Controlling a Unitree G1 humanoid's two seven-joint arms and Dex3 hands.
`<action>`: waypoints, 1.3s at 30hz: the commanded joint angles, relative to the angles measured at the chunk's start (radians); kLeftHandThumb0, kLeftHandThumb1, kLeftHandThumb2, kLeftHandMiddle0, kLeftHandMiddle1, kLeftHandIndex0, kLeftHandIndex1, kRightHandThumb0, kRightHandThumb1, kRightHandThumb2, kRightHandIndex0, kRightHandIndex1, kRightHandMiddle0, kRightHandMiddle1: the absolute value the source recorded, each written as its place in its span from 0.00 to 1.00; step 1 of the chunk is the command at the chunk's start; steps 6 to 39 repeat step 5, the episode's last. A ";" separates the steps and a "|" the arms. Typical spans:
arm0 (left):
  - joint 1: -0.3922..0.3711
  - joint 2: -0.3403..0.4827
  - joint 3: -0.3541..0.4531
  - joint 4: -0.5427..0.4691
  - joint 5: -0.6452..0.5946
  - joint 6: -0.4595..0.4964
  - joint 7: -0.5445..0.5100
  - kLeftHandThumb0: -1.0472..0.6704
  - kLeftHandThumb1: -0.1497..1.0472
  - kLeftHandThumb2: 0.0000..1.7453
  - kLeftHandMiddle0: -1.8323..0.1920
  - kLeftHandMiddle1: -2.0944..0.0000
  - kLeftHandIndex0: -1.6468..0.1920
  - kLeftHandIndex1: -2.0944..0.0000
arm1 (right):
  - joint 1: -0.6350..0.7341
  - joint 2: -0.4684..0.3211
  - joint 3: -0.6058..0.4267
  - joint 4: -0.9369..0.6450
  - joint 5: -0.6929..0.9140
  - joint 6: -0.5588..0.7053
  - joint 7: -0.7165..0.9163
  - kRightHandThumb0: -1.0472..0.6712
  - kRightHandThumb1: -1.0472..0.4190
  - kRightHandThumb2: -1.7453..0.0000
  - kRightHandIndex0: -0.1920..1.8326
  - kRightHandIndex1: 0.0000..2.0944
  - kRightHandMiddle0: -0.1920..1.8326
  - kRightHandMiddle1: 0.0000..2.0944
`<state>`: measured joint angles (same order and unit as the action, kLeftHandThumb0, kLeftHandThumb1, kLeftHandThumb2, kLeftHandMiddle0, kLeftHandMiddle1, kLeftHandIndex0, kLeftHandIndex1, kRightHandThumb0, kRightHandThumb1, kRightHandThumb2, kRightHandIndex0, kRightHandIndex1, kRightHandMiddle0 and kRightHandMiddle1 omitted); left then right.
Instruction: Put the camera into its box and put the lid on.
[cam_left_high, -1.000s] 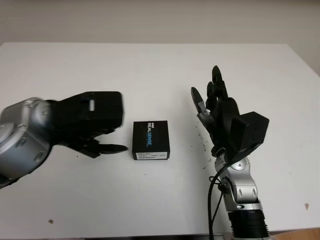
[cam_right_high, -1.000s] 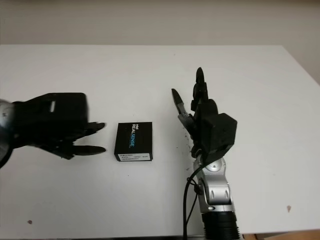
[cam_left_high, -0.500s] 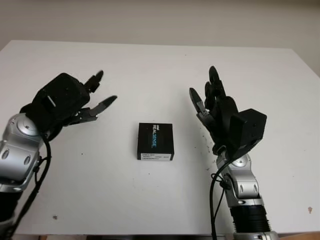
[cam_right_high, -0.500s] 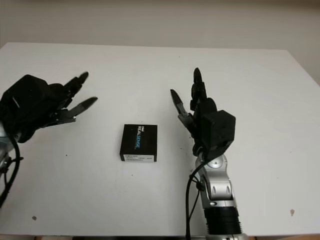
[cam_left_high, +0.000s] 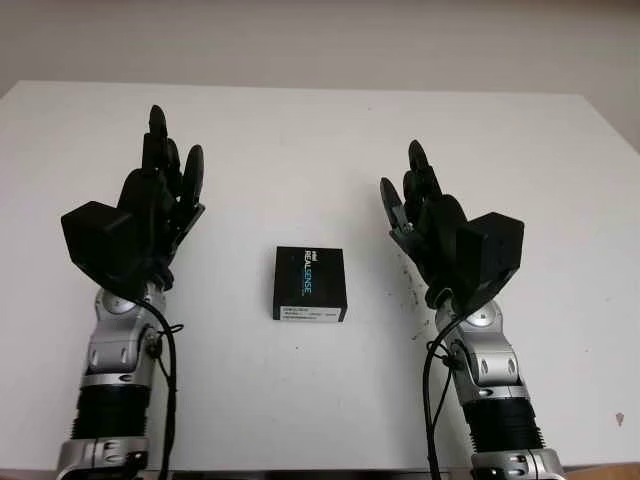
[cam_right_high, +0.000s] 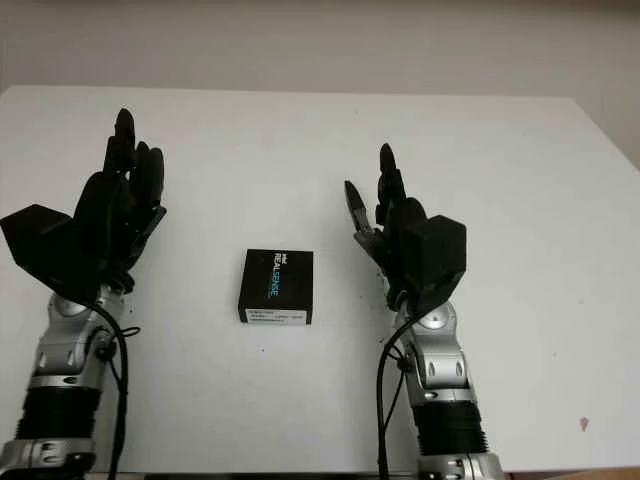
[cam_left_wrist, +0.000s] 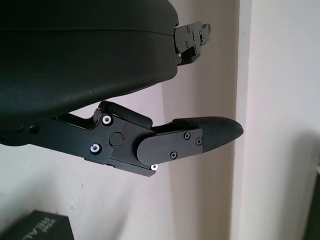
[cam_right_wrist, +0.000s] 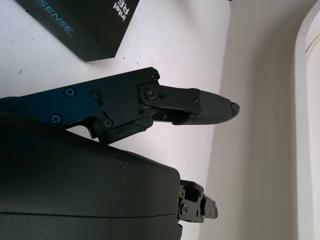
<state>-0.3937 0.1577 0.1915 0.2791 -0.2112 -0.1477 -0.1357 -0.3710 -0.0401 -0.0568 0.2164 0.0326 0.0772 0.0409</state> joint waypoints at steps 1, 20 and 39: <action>0.012 -0.030 0.005 0.005 -0.021 -0.030 -0.010 0.16 1.00 0.34 1.00 1.00 1.00 1.00 | -0.022 -0.005 -0.007 0.012 0.002 -0.004 -0.006 0.21 0.00 0.69 0.00 0.00 0.00 0.02; 0.033 -0.053 -0.001 -0.006 -0.040 -0.038 -0.035 0.16 1.00 0.34 1.00 1.00 1.00 1.00 | -0.026 -0.009 -0.010 0.018 0.005 -0.004 -0.006 0.21 0.00 0.68 0.00 0.00 0.00 0.02; 0.033 -0.053 -0.001 -0.006 -0.040 -0.038 -0.035 0.16 1.00 0.34 1.00 1.00 1.00 1.00 | -0.026 -0.009 -0.010 0.018 0.005 -0.004 -0.006 0.21 0.00 0.68 0.00 0.00 0.00 0.02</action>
